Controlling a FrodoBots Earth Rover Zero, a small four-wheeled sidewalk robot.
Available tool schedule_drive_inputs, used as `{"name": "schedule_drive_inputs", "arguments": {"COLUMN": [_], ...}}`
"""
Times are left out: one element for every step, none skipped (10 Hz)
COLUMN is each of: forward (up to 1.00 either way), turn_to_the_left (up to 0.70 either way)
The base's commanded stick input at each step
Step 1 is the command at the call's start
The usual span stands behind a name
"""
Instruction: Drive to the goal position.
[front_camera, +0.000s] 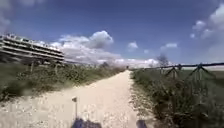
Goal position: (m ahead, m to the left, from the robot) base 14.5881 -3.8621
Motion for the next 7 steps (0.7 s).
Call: {"name": "schedule_drive_inputs", "arguments": {"forward": [0.68, 0.68, 0.68, 0.67, 0.65, 0.63, 0.61], "turn_to_the_left": [-0.03, -0.04, 0.0, 0.0, 0.0, 0.0, -0.19]}}
